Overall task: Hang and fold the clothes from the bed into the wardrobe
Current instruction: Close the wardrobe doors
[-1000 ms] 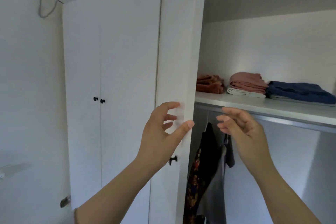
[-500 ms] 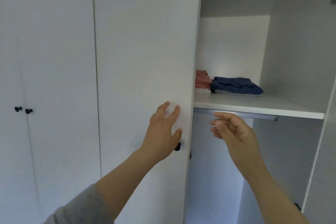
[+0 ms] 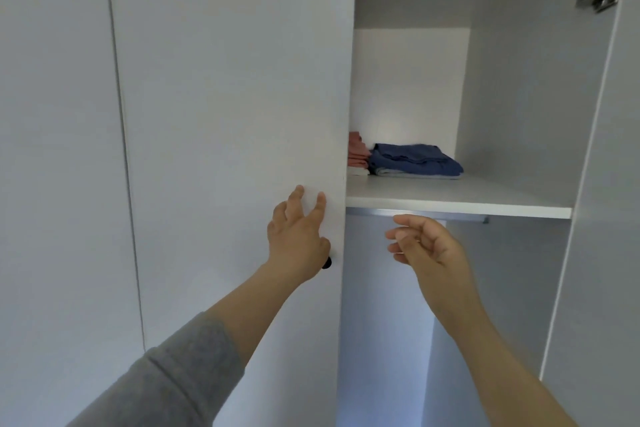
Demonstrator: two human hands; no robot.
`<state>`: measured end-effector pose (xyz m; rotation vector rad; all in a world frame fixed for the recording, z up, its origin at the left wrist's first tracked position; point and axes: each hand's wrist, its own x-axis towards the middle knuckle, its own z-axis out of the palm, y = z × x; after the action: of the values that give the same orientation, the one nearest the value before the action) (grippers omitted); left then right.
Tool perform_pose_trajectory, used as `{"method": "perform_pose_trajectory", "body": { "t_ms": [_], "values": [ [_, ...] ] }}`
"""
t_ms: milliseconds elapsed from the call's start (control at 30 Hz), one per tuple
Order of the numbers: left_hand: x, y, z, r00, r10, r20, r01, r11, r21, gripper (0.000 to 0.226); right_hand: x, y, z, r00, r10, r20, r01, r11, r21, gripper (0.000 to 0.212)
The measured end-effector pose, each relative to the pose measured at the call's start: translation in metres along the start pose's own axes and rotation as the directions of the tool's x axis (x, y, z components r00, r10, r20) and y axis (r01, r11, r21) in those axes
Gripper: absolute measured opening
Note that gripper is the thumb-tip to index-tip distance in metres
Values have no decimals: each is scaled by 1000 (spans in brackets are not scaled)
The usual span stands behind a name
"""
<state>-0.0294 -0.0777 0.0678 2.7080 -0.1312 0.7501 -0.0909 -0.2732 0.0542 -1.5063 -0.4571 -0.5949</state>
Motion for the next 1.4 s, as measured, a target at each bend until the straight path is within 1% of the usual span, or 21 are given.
{"method": "perform_pose_trajectory", "body": {
  "t_ms": [133,333,433,500,567,667,700,767,833,933,1033,1133,1200,1267,1333,1400],
  "values": [
    [13,6,12,999,-47,8,47,999,6,81,3,3,-3,1000,-1,-14,1,999,-35,24],
    [13,-1,24,999,-39,-29,38,999,-20,85,3,7,-9,999,3,-34,-5,998,-63,27],
    [14,2,18,999,-32,1,32,999,-25,82,0,7,-12,999,18,-45,-21,998,-64,27],
    [11,4,12,999,-29,37,32,997,-68,79,-4,6,-14,998,27,-49,-30,997,-67,27],
    [5,5,6,998,-2,56,10,991,-137,74,-8,3,-16,998,22,-56,-26,997,-78,26],
    [-14,13,-1,992,122,35,-109,960,-256,65,-14,-6,-22,997,4,-73,-11,995,-95,27],
    [-23,17,-3,987,163,7,-152,934,-325,61,-16,-10,-25,997,-1,-83,-7,995,-99,28],
    [-40,28,-6,979,196,-47,-195,863,-466,54,-20,-19,-31,993,-9,-116,-4,995,-103,28],
    [-54,43,-9,977,204,-66,-204,788,-581,49,-28,-30,-41,987,-25,-157,7,994,-111,28],
    [-71,66,-12,971,227,-69,-203,648,-734,38,-44,-49,-58,980,-62,-190,29,984,-175,27],
    [-83,91,-14,958,275,-75,-223,560,-798,31,-61,-69,-79,961,-96,-259,34,972,-234,20],
    [-92,118,-17,945,316,-87,-237,479,-845,26,-80,-91,-106,928,-129,-351,20,954,-300,15],
    [-100,139,-19,932,352,-89,-240,415,-878,25,-97,-108,-126,896,-171,-410,26,942,-335,15],
    [-111,163,-20,912,402,-86,-230,326,-917,25,-118,-125,-144,864,-217,-454,26,921,-390,15],
    [-125,190,-21,888,453,-80,-209,244,-947,25,-140,-140,-160,834,-254,-489,7,892,-452,14],
    [-141,214,-21,858,507,-84,-204,186,-961,25,-163,-156,-175,794,-290,-534,-31,858,-513,13]
  ]
}}
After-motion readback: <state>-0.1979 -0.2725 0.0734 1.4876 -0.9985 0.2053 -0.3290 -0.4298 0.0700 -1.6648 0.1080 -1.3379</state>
